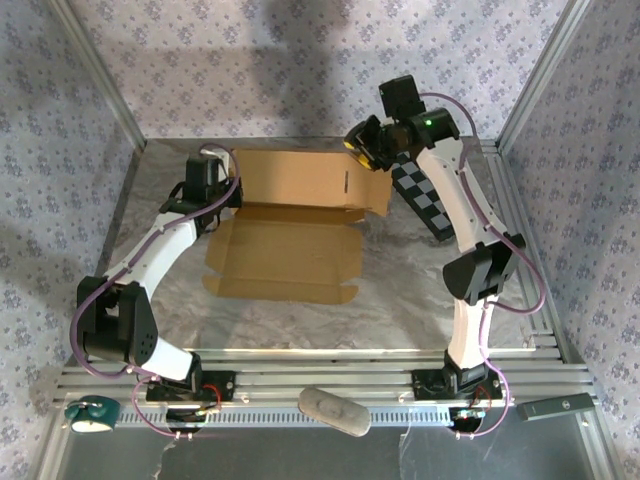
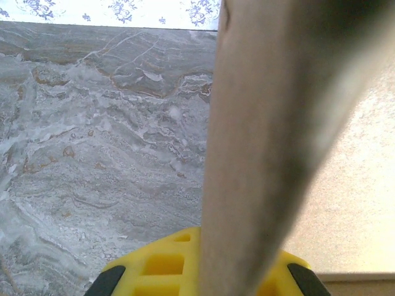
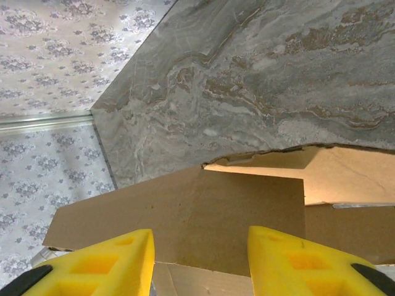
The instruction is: Fold the paper box
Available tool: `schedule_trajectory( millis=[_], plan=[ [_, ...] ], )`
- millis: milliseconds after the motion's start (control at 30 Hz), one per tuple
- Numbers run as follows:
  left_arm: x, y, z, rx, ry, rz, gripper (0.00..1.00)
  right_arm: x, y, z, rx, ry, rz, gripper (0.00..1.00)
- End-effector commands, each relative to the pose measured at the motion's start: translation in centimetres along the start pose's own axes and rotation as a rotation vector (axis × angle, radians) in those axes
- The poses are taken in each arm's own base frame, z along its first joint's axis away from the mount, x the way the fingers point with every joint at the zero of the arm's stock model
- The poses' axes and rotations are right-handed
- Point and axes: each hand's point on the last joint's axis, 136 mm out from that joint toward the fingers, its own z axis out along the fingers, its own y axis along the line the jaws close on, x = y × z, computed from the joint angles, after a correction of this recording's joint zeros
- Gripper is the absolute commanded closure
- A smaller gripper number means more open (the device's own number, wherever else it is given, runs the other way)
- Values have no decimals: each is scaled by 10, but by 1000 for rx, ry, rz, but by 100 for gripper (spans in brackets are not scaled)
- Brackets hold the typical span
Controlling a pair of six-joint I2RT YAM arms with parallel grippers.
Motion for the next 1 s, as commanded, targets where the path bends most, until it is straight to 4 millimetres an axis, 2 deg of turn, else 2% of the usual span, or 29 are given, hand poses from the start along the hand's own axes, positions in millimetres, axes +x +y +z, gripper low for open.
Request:
schedule_trajectory(
  millis=[0, 167, 433, 700, 800, 967],
  plan=[
    [-37, -15, -19, 53, -98, 7, 100, -6, 16, -9, -66, -24, 11, 54],
    [-38, -17, -19, 64, -96, -4, 100, 3, 23, 0, -82, 17, 36, 52],
    [-46, -20, -19, 77, -98, -25, 100, 17, 11, 14, -35, 33, 48, 53],
    [-50, -21, -21, 82, -108, -22, 100, 5, 17, 19, -78, 18, 75, 54],
    [-50, -21, -22, 79, -107, -24, 100, 2, 21, 19, -95, 12, 77, 66],
    [-50, -16, -19, 64, -75, -75, 100, 11, 20, 21, -82, 27, 69, 71]
  ],
)
